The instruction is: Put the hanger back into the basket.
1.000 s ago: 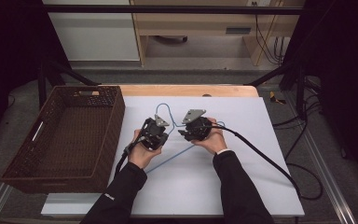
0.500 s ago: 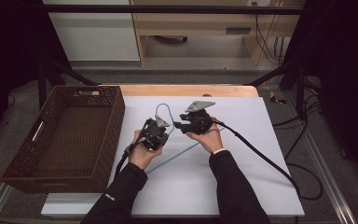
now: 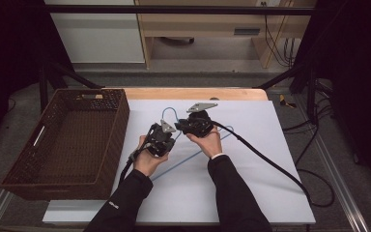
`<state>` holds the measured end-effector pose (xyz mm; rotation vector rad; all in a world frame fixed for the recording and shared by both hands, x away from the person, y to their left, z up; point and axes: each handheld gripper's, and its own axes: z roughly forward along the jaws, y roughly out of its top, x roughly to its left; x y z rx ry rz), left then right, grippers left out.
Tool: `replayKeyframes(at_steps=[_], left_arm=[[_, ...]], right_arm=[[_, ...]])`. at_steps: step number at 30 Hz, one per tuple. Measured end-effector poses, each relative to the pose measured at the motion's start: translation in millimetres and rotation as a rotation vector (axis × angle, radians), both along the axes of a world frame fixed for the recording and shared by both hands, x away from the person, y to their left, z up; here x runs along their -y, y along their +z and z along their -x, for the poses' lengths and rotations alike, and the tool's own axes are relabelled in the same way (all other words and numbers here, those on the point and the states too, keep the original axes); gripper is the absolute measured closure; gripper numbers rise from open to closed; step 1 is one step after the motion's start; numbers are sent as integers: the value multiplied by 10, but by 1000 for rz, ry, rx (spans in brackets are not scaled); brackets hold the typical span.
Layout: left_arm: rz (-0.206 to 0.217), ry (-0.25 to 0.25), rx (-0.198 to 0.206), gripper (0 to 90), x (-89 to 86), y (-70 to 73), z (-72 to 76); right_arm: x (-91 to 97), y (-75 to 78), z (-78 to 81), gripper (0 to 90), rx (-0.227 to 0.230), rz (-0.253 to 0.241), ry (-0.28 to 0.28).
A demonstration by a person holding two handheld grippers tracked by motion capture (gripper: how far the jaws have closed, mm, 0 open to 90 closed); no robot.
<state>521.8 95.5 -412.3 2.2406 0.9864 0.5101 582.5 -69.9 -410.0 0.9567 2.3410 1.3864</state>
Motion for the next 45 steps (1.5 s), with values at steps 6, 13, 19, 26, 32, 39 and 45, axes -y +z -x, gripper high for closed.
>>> replayKeyframes(at_steps=[6, 13, 19, 26, 32, 39, 45], left_arm=[[1, 2, 4, 875, 0, 0, 8], [6, 1, 4, 874, -5, -7, 14], [14, -2, 2, 874, -11, -3, 16], [39, -11, 7, 798, -35, 13, 7], [28, -46, -30, 699, -11, 51, -51], [74, -57, -106, 758, -4, -13, -177], [93, -53, -120, 861, -23, -14, -196]], right_arm=[[-1, 16, -8, 830, -29, -10, -28], [-4, 15, -15, 857, -47, -19, -43], [4, 29, -9, 863, -50, -20, -40], [9, 53, 12, 865, -40, -21, -32], [4, 56, 30, 864, -22, -25, -23], [12, 79, 66, 864, -3, -16, -2], [11, 87, 80, 864, 3, -15, 3]])
